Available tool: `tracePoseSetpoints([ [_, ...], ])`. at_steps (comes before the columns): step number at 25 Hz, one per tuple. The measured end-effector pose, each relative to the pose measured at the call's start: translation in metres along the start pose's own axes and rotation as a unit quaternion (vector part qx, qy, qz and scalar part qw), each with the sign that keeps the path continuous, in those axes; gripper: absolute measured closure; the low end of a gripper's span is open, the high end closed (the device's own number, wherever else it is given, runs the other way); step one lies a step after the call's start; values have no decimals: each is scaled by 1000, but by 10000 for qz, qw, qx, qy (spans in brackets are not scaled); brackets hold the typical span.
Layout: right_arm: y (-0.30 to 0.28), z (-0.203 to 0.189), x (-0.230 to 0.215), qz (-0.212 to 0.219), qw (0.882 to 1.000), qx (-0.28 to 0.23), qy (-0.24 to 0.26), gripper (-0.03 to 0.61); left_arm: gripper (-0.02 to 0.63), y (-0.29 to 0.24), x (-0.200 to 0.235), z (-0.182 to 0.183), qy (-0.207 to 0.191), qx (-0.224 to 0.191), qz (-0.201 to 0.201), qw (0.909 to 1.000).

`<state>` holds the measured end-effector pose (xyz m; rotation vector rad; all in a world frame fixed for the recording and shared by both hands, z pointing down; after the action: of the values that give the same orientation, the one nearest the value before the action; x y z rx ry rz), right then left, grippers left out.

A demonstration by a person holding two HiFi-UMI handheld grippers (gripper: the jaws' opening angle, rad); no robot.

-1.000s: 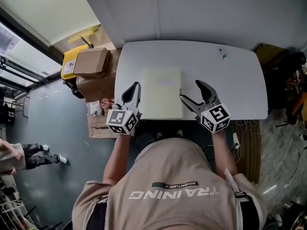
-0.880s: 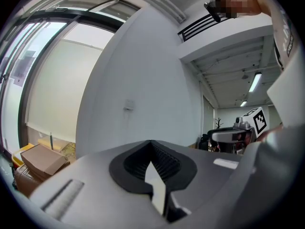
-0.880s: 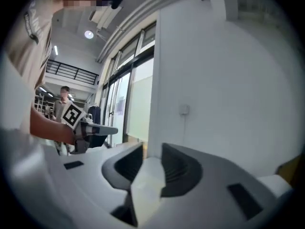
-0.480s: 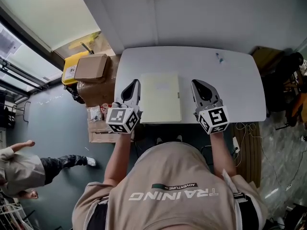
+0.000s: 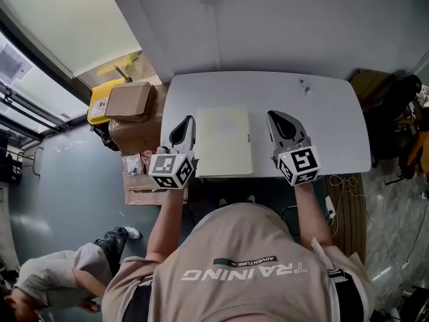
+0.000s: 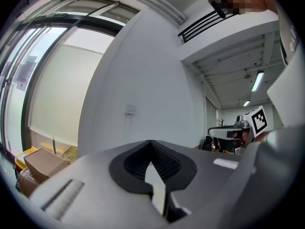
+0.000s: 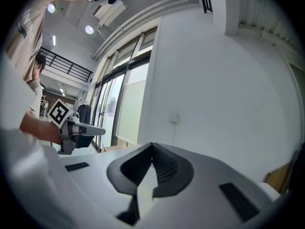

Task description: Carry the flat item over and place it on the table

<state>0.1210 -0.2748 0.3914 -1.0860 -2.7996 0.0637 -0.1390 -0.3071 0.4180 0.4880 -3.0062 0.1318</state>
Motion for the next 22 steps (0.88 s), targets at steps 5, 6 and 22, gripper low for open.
tracePoseSetpoints([
  [5, 2, -1, -3, -10, 10000, -1, 18, 572, 611, 0, -1, -3, -25, 62, -4, 10000],
  [6, 1, -2, -4, 0, 10000, 21, 35, 572, 611, -1, -1, -4, -25, 77, -8, 10000],
  [22, -8, -23, -20, 231, 9995, 224, -19, 572, 611, -5, 0, -5, -36, 94, 160, 9998],
])
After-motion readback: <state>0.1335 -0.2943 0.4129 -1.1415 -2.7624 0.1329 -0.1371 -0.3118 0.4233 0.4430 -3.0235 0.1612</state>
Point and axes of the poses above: the fingertips, and each gripper's own axes: y backward along the fingers, x to its left, z out of its top, the point moved 5 cm from there along y, backward along the fingers, and after that the axes turned 14 degrees about z, right-handed, at the moved point
